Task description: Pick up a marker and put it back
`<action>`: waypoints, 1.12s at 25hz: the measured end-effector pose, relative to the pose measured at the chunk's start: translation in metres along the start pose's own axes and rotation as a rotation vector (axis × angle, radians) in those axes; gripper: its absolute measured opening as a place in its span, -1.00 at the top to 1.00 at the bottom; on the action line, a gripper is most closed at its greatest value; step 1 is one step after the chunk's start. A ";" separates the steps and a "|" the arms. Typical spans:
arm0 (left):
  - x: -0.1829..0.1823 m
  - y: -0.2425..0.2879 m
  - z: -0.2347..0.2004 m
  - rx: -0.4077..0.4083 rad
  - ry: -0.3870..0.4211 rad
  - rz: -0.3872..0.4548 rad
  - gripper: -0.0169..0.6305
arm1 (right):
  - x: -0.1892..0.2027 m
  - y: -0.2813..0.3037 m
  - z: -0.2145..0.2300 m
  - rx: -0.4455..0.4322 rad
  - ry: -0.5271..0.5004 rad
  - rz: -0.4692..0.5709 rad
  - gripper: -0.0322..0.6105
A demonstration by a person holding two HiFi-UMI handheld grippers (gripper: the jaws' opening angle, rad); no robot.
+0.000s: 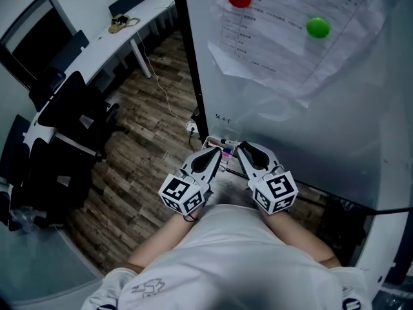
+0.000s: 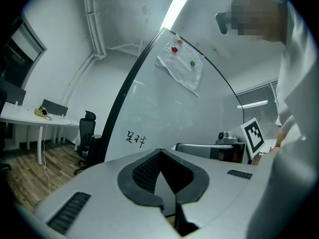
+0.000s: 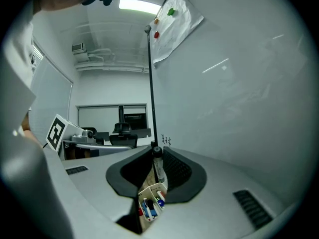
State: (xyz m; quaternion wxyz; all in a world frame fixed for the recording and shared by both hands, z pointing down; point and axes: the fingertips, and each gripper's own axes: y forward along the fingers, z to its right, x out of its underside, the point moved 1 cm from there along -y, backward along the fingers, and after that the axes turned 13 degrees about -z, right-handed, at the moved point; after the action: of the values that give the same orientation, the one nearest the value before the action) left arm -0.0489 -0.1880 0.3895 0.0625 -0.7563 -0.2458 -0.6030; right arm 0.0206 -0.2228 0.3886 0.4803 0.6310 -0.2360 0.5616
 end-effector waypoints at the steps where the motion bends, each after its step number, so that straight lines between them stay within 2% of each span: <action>1: -0.001 0.000 -0.001 0.010 -0.002 0.000 0.93 | 0.000 0.001 -0.001 0.008 -0.001 -0.002 0.67; 10: -0.001 0.002 -0.022 0.113 0.016 -0.041 0.93 | 0.010 0.021 -0.004 0.093 0.062 -0.040 0.67; 22: -0.014 0.002 -0.051 0.316 0.033 -0.104 0.93 | 0.026 0.039 -0.028 0.252 0.178 -0.122 0.67; 28: -0.009 -0.004 -0.065 0.360 0.092 -0.134 0.93 | 0.047 0.053 -0.038 0.302 0.242 -0.186 0.67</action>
State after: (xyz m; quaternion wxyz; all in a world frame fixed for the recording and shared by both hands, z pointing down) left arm -0.1096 -0.2125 0.3969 0.1678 -0.6864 -0.3965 -0.5860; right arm -0.0298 -0.2013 0.4470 0.4547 0.6429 -0.0306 0.6156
